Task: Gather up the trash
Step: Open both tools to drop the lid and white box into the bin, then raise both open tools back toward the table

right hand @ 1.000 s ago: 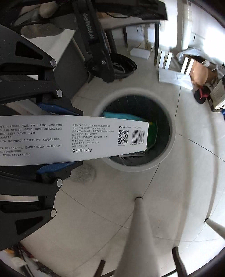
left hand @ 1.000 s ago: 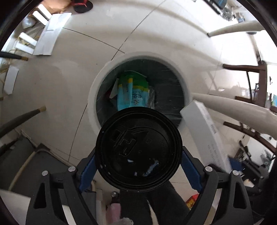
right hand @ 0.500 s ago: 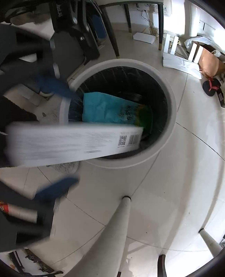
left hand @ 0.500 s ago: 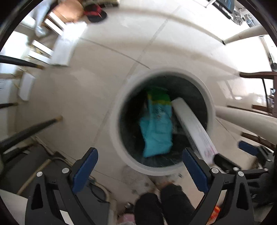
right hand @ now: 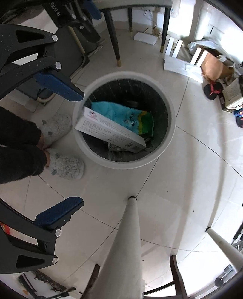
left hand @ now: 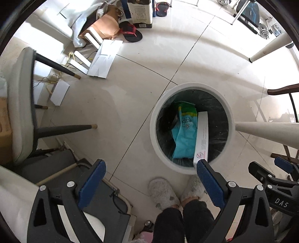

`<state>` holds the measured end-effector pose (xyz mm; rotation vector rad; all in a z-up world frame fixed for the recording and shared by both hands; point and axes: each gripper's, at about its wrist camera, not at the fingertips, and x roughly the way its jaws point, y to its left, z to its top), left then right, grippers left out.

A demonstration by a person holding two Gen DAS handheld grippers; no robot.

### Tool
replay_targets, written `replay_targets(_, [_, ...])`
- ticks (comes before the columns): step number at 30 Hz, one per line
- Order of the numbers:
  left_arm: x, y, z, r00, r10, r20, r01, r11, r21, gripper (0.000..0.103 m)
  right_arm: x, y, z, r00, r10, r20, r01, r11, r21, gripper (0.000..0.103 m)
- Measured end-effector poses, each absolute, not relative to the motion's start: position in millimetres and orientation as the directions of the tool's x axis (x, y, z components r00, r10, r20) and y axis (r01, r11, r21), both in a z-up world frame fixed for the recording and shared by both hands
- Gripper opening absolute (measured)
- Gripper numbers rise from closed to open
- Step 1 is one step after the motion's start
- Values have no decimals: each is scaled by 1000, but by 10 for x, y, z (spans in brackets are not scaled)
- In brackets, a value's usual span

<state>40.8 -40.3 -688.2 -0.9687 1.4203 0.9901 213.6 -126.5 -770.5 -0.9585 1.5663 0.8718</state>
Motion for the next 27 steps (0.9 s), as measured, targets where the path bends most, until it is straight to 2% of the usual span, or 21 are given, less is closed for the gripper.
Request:
replay_targets(9, [296,-693,-6135,-54,-26,-998,-949,311,43,100,2010,-1522,-6838,-136,-86,-987,-899,430,87,103])
replay_targets(27, [225,-1044,-4097,4,46,-999,-955,297,10,100,1982,-1792,-4373,-163,35,-986,-892,421,163,103])
